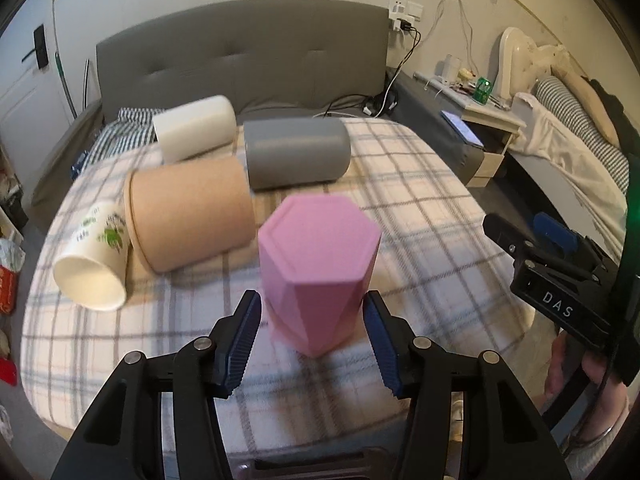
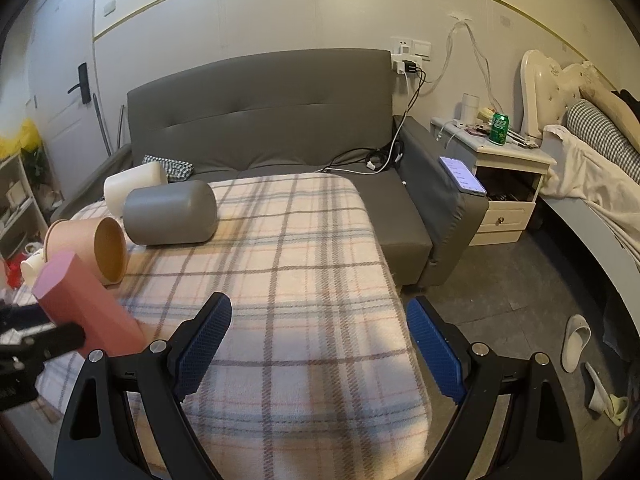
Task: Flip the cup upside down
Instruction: 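Lower the pink cup onto the table with the left gripper and release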
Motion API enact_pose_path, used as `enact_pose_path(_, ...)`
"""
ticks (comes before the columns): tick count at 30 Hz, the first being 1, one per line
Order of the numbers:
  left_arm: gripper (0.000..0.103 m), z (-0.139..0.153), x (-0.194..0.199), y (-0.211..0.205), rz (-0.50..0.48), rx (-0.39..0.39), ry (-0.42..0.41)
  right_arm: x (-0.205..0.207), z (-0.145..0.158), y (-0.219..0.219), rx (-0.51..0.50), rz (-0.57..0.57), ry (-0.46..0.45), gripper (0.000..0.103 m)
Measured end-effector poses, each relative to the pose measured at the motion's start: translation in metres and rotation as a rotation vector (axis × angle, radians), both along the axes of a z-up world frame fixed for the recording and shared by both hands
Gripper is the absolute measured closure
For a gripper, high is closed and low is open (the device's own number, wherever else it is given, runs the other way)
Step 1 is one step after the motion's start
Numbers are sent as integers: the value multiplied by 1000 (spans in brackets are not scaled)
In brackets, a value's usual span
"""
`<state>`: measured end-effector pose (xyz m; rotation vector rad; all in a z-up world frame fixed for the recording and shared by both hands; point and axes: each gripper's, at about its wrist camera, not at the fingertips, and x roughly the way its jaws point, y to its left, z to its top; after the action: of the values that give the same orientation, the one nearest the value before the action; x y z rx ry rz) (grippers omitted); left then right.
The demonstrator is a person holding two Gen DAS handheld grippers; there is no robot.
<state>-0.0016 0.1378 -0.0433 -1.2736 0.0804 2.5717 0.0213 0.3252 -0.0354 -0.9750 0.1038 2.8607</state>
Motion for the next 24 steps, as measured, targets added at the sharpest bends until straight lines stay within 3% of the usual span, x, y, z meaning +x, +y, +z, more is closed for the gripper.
enact_pose_path(6,44,3,12,2,-28,-16,52,4,6,-12,15,32,16,13)
enact_pose_path(13,43,13,19,-9,-30,30,88,9,16,-30,22,48,40,13)
enact_pose_path(24,43,40,12,-48,58,90,192,22,37,-60,2,67,88,13)
